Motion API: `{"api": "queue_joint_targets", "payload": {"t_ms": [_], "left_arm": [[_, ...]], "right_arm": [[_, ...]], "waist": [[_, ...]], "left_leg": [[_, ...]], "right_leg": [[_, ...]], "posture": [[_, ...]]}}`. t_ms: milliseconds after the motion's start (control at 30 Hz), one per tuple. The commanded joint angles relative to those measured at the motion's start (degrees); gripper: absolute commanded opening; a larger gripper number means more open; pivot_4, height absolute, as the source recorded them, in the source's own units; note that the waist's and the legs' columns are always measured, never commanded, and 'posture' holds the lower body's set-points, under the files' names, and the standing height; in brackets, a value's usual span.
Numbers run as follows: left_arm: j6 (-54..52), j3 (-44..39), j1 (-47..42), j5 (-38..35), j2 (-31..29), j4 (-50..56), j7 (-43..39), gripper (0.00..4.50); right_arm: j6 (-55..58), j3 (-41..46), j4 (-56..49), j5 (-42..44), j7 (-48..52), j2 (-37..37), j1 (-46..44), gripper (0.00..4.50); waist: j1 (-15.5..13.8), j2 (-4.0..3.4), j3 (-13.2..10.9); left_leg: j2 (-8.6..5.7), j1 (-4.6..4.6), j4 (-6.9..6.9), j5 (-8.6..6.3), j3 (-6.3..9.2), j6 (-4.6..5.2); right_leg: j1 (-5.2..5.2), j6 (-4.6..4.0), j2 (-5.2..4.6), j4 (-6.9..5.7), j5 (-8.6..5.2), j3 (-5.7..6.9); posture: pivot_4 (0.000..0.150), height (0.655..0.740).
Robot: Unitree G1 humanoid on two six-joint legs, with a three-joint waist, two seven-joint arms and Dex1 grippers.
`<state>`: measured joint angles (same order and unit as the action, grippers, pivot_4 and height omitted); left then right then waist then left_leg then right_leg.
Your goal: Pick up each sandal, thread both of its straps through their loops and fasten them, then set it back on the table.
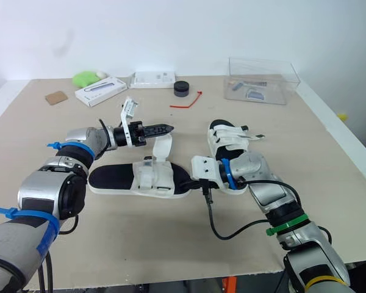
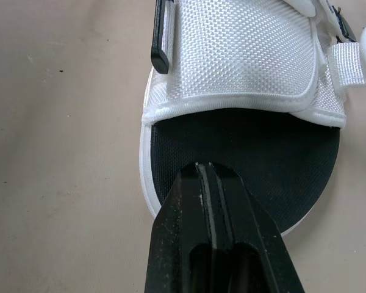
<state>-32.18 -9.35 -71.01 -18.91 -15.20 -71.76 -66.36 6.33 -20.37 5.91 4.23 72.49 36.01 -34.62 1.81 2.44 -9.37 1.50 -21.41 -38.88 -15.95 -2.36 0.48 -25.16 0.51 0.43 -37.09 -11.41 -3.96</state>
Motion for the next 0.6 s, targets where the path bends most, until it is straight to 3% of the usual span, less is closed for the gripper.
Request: {"api": "queue_joint_targets", "payload": {"t_ms": [33, 300, 333, 367, 500, 533, 600], "left_arm": [[2.18, -1.16, -2.47, 0.57, 0.49, -0.08, 0.55, 4.45], [-0.69, 1.43, -3.34, 2.46, 1.44, 0.82, -9.78, 4.45], [-0.56, 1.51, -3.32, 2.61, 1.36, 0.96, -10.3, 3.93], [-0.18, 1.61, -3.29, 2.88, 1.26, 1.07, -10.64, 3.73], [2.73, 2.72, -2.69, 4.35, 0.68, 2.34, -12.22, 1.53], [4.12, 3.13, -2.37, 4.85, 0.58, 3.0, -12.39, 1.29], [6.91, 4.02, -1.47, 5.59, 0.11, 5.52, -13.12, 0.29]], "right_arm": [[1.14, -0.51, 1.3, -2.17, -0.19, 1.17, 0.82, 0.0], [1.21, -0.56, 1.34, -2.19, -0.27, 1.09, 0.7, 0.0], [1.19, -0.6, 1.38, -2.22, -0.26, 1.07, 0.7, 0.0], [1.07, -0.69, 1.47, -2.29, -0.24, 1.06, 0.7, 0.0], [0.82, -0.92, 1.7, -2.45, -0.17, 0.96, 0.67, 0.0], [0.78, -0.95, 1.72, -2.48, -0.16, 0.95, 0.68, 0.0], [0.88, -1.01, 1.57, -2.46, -0.13, 0.92, 0.69, 0.0]], "waist": [[0.0, 0.0, 0.0], [0.04, 0.0, 0.0], [0.04, 0.0, 0.0], [0.04, 0.0, 0.0], [0.04, 0.0, 0.0], [0.04, 0.0, 0.0], [0.03, 0.0, 0.0]], "left_leg": [[0.0, 0.0, 0.0, 0.0, 0.0, 0.0], [-0.04, 0.0, 0.0, 0.0, -0.01, 0.0], [-0.04, 0.0, 0.0, 0.0, 0.0, 0.0], [-0.04, 0.0, 0.0, 0.0, 0.0, 0.0], [-0.04, 0.0, 0.0, 0.0, 0.0, 0.0], [-0.04, 0.0, 0.0, 0.0, 0.0, 0.0], [-0.04, 0.0, 0.0, 0.0, 0.0, 0.0]], "right_leg": [[0.0, 0.0, 0.0, 0.0, 0.0, 0.0], [0.0, 0.02, 0.01, 0.0, 0.01, -0.01], [0.0, 0.02, 0.01, 0.0, 0.01, 0.0], [0.0, 0.02, 0.01, 0.0, 0.01, -0.01], [0.0, 0.02, 0.01, 0.0, 0.01, -0.01], [0.0, 0.02, 0.01, 0.0, 0.01, -0.01], [0.0, 0.01, 0.0, 0.0, 0.01, -0.01]], "posture": [[0.15, 0.74], [0.15, 0.74], [0.15, 0.74], [0.15, 0.74], [0.15, 0.74], [0.15, 0.74], [0.15, 0.74]]}}
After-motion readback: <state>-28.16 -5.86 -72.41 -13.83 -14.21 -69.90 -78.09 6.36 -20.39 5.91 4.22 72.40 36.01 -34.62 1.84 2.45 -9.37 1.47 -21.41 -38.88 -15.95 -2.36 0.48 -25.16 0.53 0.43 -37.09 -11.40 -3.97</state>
